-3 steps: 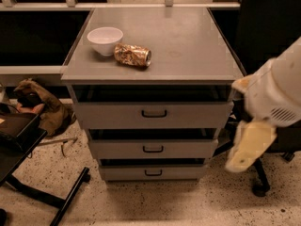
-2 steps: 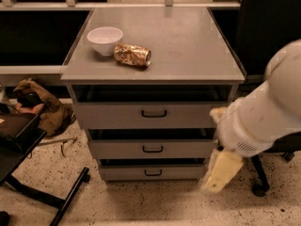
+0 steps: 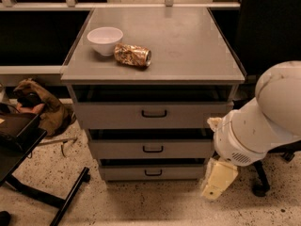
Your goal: Open bottom drawer
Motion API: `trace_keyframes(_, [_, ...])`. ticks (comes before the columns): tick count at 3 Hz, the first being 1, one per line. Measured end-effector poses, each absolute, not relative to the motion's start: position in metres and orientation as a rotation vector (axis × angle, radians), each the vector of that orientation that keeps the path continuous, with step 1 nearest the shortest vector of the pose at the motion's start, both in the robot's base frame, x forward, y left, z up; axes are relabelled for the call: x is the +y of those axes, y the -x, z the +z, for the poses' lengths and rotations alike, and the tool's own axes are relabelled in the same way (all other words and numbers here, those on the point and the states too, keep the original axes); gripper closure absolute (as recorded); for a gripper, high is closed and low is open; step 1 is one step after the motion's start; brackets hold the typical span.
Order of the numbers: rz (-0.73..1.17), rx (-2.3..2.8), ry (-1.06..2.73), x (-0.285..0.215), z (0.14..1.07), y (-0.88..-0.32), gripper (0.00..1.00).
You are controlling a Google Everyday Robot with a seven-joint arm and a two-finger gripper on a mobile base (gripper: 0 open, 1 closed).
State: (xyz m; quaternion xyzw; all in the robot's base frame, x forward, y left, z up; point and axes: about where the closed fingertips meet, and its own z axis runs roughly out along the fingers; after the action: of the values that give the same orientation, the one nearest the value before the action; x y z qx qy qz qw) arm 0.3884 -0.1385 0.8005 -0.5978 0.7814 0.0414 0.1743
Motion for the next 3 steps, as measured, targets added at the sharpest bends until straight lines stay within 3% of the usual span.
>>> trace_keyframes(3, [0.198, 2.286, 1.608, -0.094, 0.655, -0.404, 0.0])
